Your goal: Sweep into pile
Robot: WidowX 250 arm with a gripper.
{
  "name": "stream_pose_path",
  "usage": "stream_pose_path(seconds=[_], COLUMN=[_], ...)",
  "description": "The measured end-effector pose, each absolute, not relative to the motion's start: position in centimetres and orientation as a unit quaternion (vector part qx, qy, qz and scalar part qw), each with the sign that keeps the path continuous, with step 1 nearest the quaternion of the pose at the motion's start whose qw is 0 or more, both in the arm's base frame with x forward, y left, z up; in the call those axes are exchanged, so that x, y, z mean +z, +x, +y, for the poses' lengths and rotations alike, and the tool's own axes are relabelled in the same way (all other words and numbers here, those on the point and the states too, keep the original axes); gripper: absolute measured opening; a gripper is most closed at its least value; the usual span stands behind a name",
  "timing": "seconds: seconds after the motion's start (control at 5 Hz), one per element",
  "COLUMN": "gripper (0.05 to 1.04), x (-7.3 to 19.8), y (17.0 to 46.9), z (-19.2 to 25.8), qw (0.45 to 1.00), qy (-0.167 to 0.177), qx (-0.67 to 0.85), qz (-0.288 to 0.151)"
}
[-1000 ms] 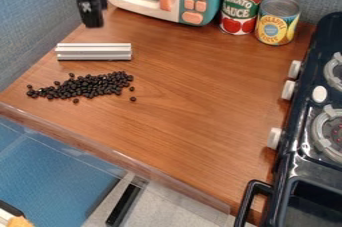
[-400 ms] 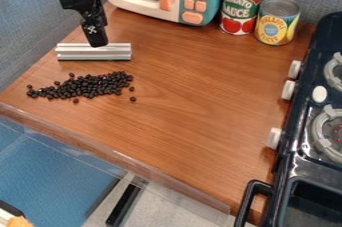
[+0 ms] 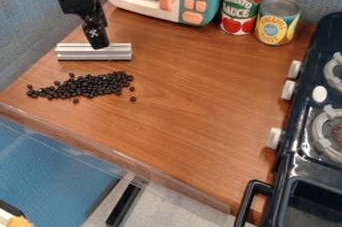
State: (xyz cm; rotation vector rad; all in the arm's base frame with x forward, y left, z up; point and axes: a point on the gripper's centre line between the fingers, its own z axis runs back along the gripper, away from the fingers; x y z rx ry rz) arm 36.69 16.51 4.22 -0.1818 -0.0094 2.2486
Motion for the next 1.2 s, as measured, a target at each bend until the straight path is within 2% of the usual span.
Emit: stream_pose_path(seconds=[0.2, 0.4, 0.8, 1.2], gripper=[1.001, 0.952, 0.391, 0.374], x=[3.6, 2.9, 1.9, 1.4], y=[36.8, 36.7, 36.6, 36.1], z=[16.7, 16.8, 17.0, 17.2], qw=[0.424, 0.423, 0.420, 0.422], qy=[-0.070, -0.063, -0.053, -0.049], qx=[0.903, 0.904, 0.906, 0.905], qz=[-0.003, 0.000, -0.005, -0.017])
